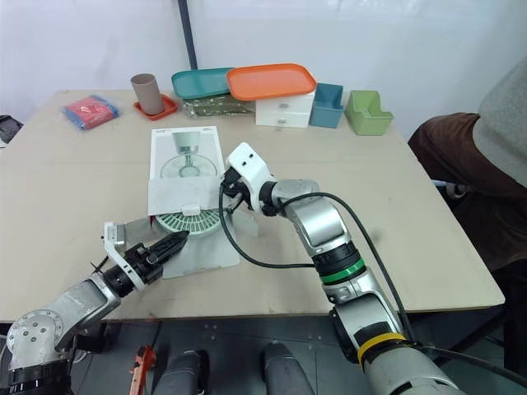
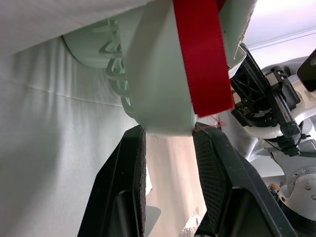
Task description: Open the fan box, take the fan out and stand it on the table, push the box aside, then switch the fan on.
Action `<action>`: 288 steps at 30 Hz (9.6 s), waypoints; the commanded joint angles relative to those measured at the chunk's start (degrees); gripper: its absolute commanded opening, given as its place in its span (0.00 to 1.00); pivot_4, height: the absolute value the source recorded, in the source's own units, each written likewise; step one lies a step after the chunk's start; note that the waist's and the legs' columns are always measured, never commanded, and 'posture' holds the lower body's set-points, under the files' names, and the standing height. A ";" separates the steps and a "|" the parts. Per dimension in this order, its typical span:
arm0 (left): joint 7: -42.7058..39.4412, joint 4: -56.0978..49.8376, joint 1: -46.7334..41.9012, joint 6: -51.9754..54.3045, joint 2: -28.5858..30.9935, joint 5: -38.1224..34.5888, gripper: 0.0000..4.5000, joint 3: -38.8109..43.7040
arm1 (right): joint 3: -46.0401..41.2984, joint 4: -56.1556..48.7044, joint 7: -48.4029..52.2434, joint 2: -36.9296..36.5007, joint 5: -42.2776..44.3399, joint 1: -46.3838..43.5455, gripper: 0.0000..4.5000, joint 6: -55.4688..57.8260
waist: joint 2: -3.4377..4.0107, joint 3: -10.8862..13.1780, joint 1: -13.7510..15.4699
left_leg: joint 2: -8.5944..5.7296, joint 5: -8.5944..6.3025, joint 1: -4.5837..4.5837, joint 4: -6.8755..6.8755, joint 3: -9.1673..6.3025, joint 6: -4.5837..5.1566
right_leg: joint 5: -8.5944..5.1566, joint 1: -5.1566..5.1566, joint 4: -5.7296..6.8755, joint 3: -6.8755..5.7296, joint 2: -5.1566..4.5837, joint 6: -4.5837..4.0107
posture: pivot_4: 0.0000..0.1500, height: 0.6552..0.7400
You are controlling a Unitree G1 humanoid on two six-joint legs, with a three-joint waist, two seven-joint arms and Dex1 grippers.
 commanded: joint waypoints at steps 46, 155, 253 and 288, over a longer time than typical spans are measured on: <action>12.21 -4.24 11.43 -7.13 2.58 -2.50 0.27 -0.97 | 4.28 8.96 0.36 5.29 -3.43 -5.06 0.00 -5.12 | -0.07 -0.09 -0.26 | -0.08 -0.93 1.10 -0.73 -0.76 -0.63 | -0.13 0.48 -0.70 -0.08 0.18 -0.19 | 1.00 1.00; -41.40 -19.20 26.79 -7.95 25.34 11.48 0.01 21.95 | 1.40 -0.83 0.40 3.92 -0.48 -5.01 0.00 -1.08 | -0.21 -0.44 0.12 | 0.00 -1.59 0.66 -0.36 -0.90 -0.88 | -0.66 -0.33 0.06 -0.38 0.13 -0.51 | 1.00 1.00; -29.00 -14.94 12.30 -8.98 11.79 25.12 0.01 5.94 | 2.28 -0.83 -2.62 3.94 -0.59 -2.08 0.00 -0.12 | -0.29 -0.46 1.25 | 0.07 -1.45 0.65 0.19 -0.90 -0.81 | -0.28 -0.18 0.25 -0.24 0.30 -0.33 | 1.00 1.00; -0.99 1.28 -0.20 -14.15 -8.07 -2.05 0.71 1.34 | 2.15 -1.87 -2.45 2.51 -1.28 -2.27 0.00 0.33 | -0.31 -0.48 1.48 | -0.02 -1.41 0.69 0.40 -0.95 -0.74 | -0.14 0.01 0.22 -0.07 0.37 -0.13 | 1.00 1.00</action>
